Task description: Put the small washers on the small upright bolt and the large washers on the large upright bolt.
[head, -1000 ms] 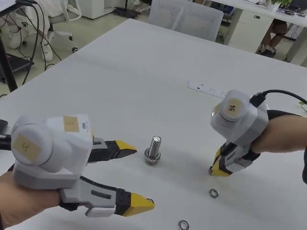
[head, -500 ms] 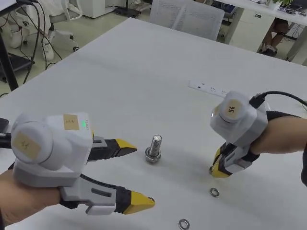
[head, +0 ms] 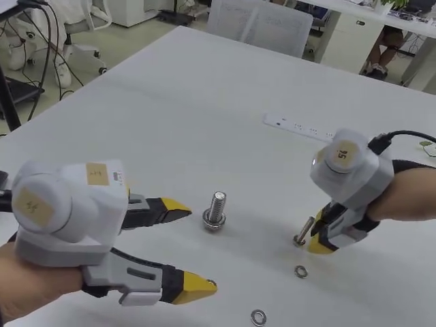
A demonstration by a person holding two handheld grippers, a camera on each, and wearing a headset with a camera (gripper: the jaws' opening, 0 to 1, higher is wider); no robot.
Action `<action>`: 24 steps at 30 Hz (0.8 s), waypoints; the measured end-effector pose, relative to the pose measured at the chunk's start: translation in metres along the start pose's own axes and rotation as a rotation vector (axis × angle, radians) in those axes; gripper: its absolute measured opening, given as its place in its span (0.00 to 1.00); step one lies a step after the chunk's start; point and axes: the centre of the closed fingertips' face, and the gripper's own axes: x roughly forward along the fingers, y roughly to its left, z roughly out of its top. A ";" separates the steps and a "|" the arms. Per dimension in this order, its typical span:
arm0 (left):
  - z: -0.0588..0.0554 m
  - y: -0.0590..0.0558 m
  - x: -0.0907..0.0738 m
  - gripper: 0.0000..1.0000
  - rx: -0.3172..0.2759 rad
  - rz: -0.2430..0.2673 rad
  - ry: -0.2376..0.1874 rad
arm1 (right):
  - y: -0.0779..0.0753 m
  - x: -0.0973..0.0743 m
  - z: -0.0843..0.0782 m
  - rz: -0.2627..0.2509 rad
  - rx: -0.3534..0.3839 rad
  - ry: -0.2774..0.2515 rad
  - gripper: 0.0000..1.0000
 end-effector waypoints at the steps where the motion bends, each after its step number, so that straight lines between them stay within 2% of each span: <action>1: 0.000 0.000 0.000 0.64 0.000 -0.001 0.000 | 0.001 -0.002 -0.003 -0.001 0.006 0.000 0.20; 14: 0.003 0.000 0.000 0.64 0.007 -0.004 -0.002 | 0.015 -0.009 -0.018 -0.003 0.042 -0.011 0.20; 24: 0.005 -0.001 -0.001 0.64 0.017 -0.006 -0.001 | 0.033 -0.006 -0.010 0.021 0.024 -0.030 0.20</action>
